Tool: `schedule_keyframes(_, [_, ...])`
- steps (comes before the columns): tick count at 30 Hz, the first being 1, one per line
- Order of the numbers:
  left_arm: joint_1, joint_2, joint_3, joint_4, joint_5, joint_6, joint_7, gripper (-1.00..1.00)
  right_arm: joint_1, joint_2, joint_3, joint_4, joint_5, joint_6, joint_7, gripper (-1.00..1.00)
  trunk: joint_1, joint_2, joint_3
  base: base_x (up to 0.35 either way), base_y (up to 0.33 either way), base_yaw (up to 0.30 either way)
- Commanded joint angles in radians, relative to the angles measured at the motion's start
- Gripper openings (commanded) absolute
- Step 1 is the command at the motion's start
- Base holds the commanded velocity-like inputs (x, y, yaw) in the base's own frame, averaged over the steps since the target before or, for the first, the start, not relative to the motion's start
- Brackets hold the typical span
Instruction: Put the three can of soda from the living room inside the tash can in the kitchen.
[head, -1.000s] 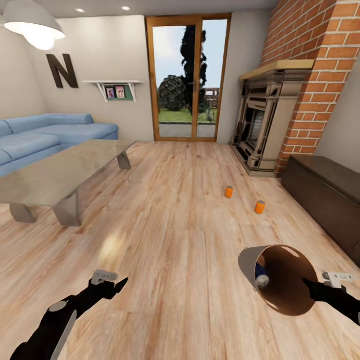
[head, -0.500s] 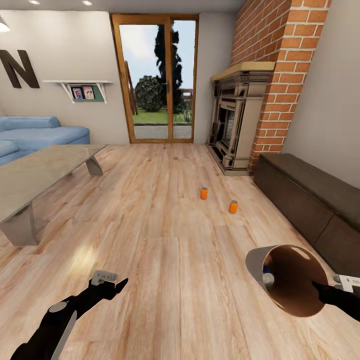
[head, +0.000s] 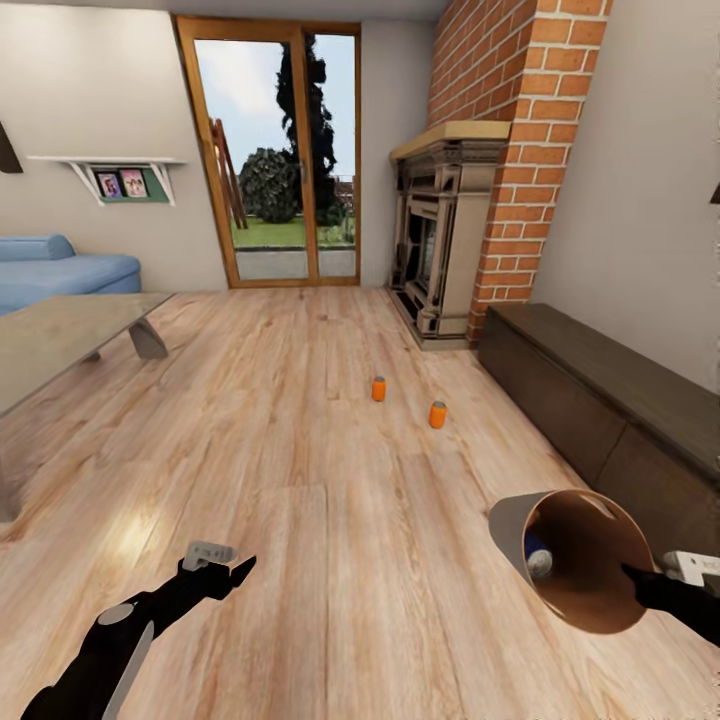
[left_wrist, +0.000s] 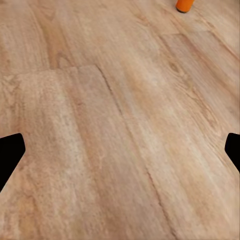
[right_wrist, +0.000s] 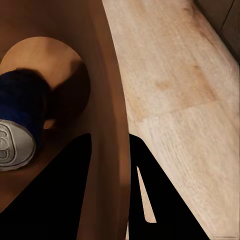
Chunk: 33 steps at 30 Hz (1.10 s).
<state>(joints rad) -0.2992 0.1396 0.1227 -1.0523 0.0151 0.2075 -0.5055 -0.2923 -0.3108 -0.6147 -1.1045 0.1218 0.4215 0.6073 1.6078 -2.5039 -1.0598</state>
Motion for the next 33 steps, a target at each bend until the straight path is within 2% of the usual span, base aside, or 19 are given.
schedule_keyframes(1, [0.000,0.000,0.000,0.000,0.000,0.000,0.000,1.00,-0.001,0.000,0.001,0.001,-0.014,0.002,0.004,-1.00,0.000,0.000,-0.001,0.047,-0.005,-0.105])
schedule_keyframes(9, [0.002,0.000,0.000,-0.001,0.002,0.000,-0.003,1.00,-0.001,0.001,0.003,0.007,-0.014,-0.001,0.003,-1.00,0.000,0.000,-0.012,0.193,0.110,-0.119])
schedule_keyframes(33, [0.006,0.002,0.000,-0.004,0.002,0.000,-0.005,1.00,-0.001,0.004,0.000,0.008,-0.013,-0.003,0.005,-1.00,0.000,0.000,-0.043,0.277,0.222,-0.141])
